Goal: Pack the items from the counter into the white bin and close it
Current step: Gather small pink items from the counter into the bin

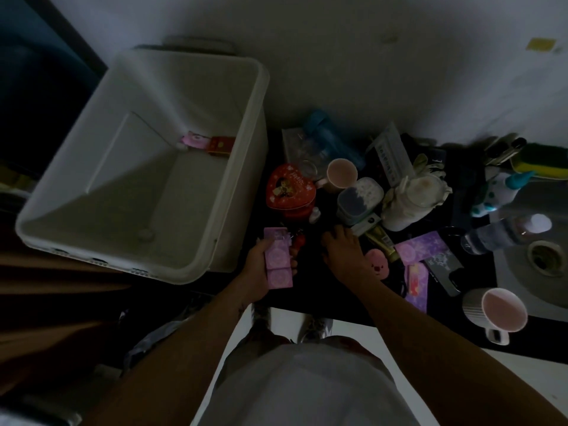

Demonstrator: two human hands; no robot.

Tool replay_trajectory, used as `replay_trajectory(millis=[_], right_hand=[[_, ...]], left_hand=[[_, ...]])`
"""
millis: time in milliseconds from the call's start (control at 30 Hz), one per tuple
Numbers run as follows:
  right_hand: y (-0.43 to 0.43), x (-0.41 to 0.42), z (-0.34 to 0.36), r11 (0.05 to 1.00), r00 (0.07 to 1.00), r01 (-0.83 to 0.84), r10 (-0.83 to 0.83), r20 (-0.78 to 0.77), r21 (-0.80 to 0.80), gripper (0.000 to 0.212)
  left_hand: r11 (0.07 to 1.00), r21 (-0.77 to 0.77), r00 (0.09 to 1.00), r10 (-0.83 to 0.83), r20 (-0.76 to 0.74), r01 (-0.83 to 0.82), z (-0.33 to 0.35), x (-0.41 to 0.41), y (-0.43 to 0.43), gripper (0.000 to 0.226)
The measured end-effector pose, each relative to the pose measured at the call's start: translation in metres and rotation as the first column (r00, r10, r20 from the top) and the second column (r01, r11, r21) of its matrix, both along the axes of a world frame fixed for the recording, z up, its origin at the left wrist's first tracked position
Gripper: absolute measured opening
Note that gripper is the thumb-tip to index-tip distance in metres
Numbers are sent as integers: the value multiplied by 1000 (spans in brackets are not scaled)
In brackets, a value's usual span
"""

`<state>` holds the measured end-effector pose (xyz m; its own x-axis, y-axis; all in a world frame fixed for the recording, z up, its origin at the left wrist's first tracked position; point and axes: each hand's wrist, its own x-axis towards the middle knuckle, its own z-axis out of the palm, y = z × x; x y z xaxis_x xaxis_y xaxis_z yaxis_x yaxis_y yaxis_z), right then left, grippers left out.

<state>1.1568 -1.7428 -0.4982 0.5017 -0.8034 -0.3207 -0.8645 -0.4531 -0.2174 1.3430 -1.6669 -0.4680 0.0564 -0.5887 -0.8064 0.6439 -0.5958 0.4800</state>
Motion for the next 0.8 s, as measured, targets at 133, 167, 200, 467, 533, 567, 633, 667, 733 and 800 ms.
replay_trajectory(millis=[133, 167, 200, 467, 533, 567, 633, 667, 733, 800], right_hand=[[0, 2, -2, 992, 995, 64, -72, 67, 107, 30], [1, 2, -3, 988, 992, 80, -92, 89, 129, 30], [3, 1, -5, 983, 987, 95, -113, 113, 154, 30], [4, 9, -2, 858, 802, 310, -468, 372, 410, 47], [-4, 16, 1, 847, 760, 339, -503, 412, 409, 31], [-8, 19, 3, 840, 733, 349, -521, 437, 416, 26], [-16, 24, 7, 829, 676, 363, -548, 492, 425, 23], [-20, 27, 10, 826, 658, 376, -557, 507, 419, 21], [-26, 30, 12, 818, 642, 415, -574, 509, 399, 15], [-30, 32, 12, 808, 637, 438, -588, 498, 394, 24]], left_hand=[[1000, 10, 999, -2, 34, 2, -1, 3, 2, 36], [1000, 14, 999, -2, 41, 2, 0, 4, 2, 36], [1000, 18, 999, -5, 50, 4, 1, 5, 1, 36], [999, 21, 997, 25, 71, -27, 0, 15, 4, 31], [998, 38, 995, 42, 85, -46, -3, 16, 6, 28], [998, 46, 995, 47, 91, -51, -4, 17, 8, 27], [997, 56, 993, 56, 103, -61, -5, 19, 9, 26], [996, 58, 992, 62, 107, -68, -5, 20, 10, 27], [995, 60, 991, 78, 108, -85, -3, 21, 10, 28], [994, 59, 990, 90, 108, -97, -1, 21, 9, 27]])
